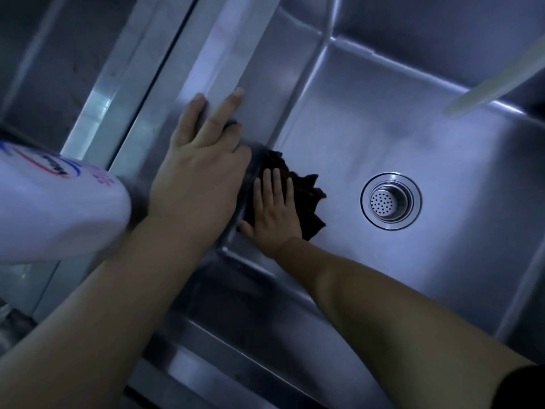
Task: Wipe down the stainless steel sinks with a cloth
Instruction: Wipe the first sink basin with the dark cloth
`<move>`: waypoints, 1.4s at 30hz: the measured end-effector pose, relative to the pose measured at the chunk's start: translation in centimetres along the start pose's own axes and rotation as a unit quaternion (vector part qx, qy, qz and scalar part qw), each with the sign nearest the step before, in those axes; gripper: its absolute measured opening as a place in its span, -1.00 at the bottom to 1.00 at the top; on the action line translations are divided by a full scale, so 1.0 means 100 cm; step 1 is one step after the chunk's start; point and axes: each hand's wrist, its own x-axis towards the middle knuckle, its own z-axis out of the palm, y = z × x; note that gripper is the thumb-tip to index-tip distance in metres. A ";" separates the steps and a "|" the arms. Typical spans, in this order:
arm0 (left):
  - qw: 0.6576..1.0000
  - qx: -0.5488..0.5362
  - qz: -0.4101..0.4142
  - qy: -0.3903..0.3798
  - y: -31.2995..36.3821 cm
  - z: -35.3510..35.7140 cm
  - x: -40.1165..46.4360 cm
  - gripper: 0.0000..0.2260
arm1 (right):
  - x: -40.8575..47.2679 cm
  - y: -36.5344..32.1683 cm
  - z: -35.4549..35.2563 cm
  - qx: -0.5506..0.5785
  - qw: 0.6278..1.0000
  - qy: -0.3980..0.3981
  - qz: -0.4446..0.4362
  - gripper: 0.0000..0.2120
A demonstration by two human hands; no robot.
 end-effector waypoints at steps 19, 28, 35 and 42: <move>1.000 0.000 -0.017 -0.025 0.009 -0.014 -0.004 -0.83 | -0.189 0.132 0.014 -0.011 0.946 -0.082 -0.315 -0.51; 0.998 0.011 -0.021 -0.066 0.007 -0.014 -0.004 -0.83 | -0.261 0.203 0.018 -0.059 0.964 -0.062 -0.251 -0.41; 0.998 -0.033 -0.018 -0.040 0.004 -0.011 -0.001 -0.89 | -0.215 0.175 0.018 -0.053 0.960 -0.043 -0.271 -0.34; 1.000 -0.009 -0.005 -0.018 0.005 -0.011 -0.001 -0.72 | -0.114 0.096 0.010 -0.033 0.966 -0.021 -0.254 -0.29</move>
